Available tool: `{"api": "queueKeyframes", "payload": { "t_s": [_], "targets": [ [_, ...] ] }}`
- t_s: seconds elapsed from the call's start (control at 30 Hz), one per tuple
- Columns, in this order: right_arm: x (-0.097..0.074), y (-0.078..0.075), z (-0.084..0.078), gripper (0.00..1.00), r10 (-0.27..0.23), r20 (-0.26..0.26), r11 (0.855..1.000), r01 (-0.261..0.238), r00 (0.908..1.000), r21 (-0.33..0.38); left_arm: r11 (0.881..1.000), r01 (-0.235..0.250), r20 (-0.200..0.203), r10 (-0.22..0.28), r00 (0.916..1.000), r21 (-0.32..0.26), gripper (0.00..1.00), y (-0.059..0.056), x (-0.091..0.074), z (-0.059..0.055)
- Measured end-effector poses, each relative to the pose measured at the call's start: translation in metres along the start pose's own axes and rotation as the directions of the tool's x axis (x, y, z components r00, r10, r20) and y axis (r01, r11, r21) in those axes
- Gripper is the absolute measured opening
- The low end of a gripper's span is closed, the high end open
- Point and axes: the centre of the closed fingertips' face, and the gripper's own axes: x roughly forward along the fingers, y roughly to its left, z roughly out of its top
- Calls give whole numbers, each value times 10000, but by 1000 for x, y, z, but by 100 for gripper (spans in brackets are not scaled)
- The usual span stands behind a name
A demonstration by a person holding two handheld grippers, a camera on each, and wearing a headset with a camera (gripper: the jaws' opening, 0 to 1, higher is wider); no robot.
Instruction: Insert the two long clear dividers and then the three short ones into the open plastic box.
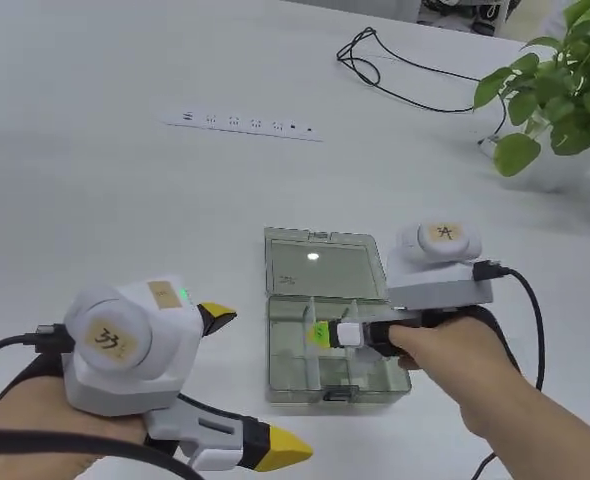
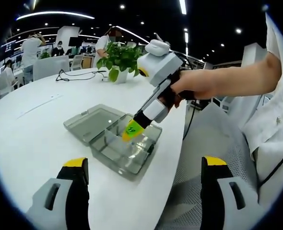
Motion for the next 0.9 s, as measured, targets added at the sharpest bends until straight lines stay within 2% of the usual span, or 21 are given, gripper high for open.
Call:
{"api": "queueKeyframes", "payload": {
  "t_s": [0.2, 0.3, 0.47, 0.57, 0.73, 0.9],
  "targets": [
    [-16, 7, 8, 24, 455, 414, 9982, -439, 9981, -397, 9995, -309, -17, 309, 9995, -30, 100, -1, -5, 3],
    [-24, 12, 11, 29, 730, 598, 9934, -673, 9955, -925, 9989, -446, 81, 447, 9990, -151, 100, -1, -8, 6],
    [-37, 19, 15, 34, 1181, 839, 9855, -1065, 9894, -1319, 9972, -708, 149, 712, 9974, -232, 100, -2, -14, 10],
    [-48, 24, 22, 38, 1511, 1120, 9747, -1292, 9821, -1823, 9958, -874, 196, 880, 9959, -282, 100, -3, -18, 13],
    [-65, 28, 28, 43, 1938, 1379, 9615, -1602, 9713, -2233, 9933, -1117, 334, 1127, 9931, -305, 100, -2, -24, 18],
    [-81, 30, 26, 49, 2300, 1333, 9396, -1843, 9640, -2885, 9912, -1294, 423, 1305, 9906, -277, 100, -2, -27, 22]
  ]
}}
